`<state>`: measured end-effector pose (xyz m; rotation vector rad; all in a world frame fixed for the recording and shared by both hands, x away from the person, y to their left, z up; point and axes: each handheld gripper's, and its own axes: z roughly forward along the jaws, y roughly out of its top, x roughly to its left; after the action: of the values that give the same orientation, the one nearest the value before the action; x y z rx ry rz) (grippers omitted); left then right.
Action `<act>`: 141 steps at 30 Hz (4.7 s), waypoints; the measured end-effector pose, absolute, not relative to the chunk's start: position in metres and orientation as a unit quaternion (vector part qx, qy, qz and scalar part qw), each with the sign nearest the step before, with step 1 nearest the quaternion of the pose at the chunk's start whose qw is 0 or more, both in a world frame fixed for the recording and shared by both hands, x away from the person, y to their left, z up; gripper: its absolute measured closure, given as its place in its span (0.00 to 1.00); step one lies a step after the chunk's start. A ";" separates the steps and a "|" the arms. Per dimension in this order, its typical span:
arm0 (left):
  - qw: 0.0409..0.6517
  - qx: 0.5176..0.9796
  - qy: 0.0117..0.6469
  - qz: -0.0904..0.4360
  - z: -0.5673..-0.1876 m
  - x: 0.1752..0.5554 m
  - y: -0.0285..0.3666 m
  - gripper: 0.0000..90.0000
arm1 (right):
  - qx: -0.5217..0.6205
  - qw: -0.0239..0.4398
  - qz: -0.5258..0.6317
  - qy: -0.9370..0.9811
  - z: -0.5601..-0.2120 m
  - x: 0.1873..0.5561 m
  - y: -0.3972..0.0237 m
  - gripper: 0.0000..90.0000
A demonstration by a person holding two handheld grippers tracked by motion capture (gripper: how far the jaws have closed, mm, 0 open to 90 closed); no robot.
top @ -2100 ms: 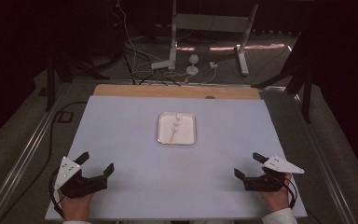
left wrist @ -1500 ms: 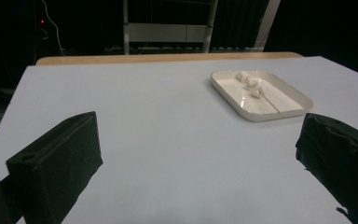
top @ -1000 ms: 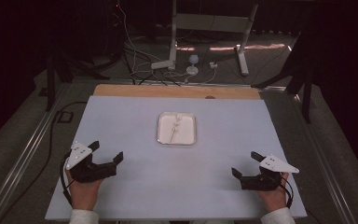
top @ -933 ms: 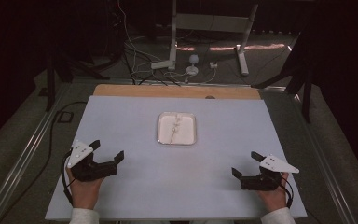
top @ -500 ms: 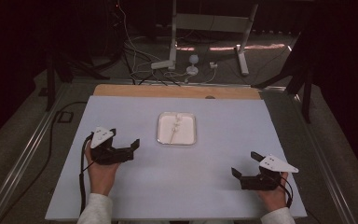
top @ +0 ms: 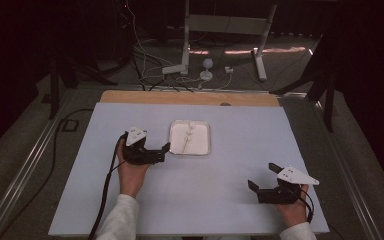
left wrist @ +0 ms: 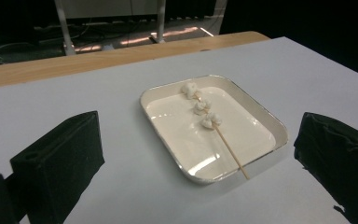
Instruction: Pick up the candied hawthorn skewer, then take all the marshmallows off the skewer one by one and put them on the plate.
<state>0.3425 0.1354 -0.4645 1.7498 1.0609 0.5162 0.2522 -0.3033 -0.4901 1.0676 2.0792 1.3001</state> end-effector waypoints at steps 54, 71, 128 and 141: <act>0.306 0.807 0.476 0.170 -0.514 0.395 0.049 0.89 | 0.385 0.226 0.469 0.762 -0.492 0.254 -0.302 0.00; 0.307 0.813 0.469 0.157 -0.511 0.392 0.061 1.00 | 0.388 0.225 0.469 0.761 -0.492 0.254 -0.302 0.00; 0.474 0.792 0.337 0.185 -0.466 0.263 0.135 1.00 | 0.369 0.071 0.528 0.762 -0.418 0.345 -0.169 0.27; 0.486 0.793 0.312 0.195 -0.468 0.259 0.133 1.00 | 0.386 -0.082 0.521 0.757 -0.428 0.376 -0.140 0.64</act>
<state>0.2589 0.1326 -0.4678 1.9296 0.7589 0.4755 0.3765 -0.1404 -0.4278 1.2792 2.5116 1.7286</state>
